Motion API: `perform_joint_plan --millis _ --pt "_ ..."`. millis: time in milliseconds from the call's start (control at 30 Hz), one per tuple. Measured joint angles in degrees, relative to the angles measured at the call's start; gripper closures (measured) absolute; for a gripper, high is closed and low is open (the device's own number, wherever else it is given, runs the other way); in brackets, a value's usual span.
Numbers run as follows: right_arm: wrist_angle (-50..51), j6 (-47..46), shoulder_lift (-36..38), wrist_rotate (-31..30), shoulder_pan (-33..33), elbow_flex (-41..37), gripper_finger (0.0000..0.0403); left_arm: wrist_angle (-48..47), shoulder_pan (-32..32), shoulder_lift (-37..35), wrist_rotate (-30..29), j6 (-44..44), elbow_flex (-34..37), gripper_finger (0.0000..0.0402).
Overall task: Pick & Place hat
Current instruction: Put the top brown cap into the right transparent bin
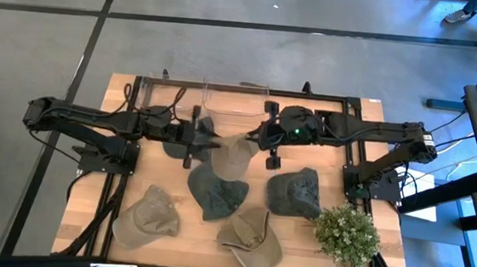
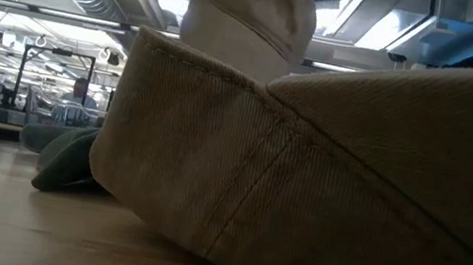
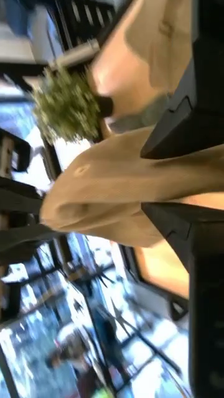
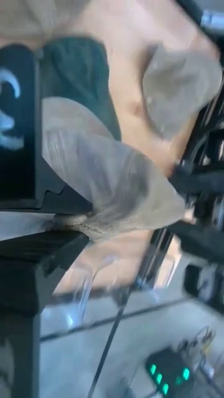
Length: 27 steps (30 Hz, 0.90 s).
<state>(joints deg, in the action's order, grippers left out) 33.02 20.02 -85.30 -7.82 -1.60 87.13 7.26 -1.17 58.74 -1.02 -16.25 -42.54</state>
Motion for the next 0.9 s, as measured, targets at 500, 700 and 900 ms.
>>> perform_joint_plan --millis 500,700,900 --pt "-11.6 8.8 -0.7 -11.2 16.5 1.3 0.0367 -18.1 0.0 -6.4 -7.3 3.6 0.0 0.0272" --pt "-16.4 7.3 -4.9 -11.1 22.8 1.3 0.0367 -20.6 0.0 -6.4 -7.3 4.3 0.0 0.0271" --pt "-17.7 5.7 -13.6 -11.2 27.3 1.3 0.0367 -21.6 0.0 -6.4 -7.3 4.6 0.0 0.0273"
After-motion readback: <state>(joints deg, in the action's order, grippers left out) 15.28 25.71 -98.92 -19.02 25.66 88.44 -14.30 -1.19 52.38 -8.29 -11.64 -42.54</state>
